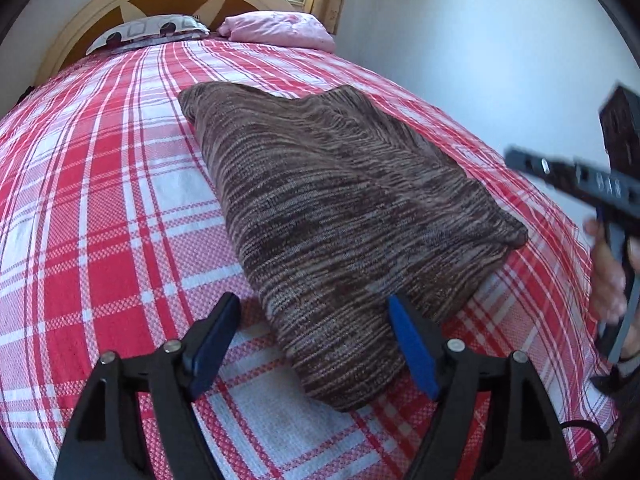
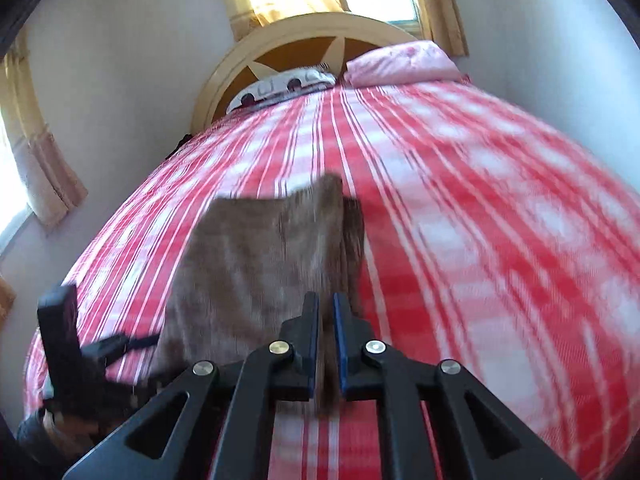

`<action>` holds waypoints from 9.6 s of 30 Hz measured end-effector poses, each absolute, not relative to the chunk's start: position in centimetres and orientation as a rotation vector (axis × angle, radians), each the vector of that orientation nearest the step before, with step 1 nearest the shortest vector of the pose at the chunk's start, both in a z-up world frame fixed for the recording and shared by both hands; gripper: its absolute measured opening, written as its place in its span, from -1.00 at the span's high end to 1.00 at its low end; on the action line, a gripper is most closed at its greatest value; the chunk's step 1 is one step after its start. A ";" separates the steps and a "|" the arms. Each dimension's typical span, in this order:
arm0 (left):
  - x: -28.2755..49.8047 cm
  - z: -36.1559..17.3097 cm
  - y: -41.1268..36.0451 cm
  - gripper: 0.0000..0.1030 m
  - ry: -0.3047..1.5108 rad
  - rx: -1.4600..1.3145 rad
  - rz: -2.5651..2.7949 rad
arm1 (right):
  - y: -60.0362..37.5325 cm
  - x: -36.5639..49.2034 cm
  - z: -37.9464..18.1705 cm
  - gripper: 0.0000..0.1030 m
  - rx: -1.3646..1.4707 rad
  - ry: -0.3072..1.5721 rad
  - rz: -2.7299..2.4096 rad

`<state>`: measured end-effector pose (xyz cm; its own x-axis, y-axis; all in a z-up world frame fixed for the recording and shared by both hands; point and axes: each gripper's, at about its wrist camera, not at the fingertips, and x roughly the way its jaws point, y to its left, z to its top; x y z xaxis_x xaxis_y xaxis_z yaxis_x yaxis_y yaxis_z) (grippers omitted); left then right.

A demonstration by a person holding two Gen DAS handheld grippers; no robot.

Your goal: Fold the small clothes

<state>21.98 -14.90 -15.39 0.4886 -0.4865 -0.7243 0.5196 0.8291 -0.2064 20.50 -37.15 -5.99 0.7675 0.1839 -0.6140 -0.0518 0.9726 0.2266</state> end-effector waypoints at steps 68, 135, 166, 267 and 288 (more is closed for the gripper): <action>23.6 -13.6 -12.6 -1.00 0.824 -0.120 -0.488 | -40.1 19.4 -10.0 0.31 0.215 0.807 0.238; 24.5 -14.2 -12.7 0.62 0.873 -0.096 -0.597 | -38.1 35.1 -9.7 0.58 0.415 0.758 0.449; 11.1 -8.2 9.7 0.64 0.731 -0.184 -0.313 | -12.8 27.3 -4.2 0.61 0.403 0.750 0.825; -5.0 -7.8 14.3 -0.87 0.626 0.031 0.111 | -6.3 2.5 -2.5 -0.49 0.079 0.666 0.675; -7.3 -3.7 11.5 -0.93 0.486 0.028 0.114 | -8.1 -2.7 1.6 -0.49 0.042 0.485 0.640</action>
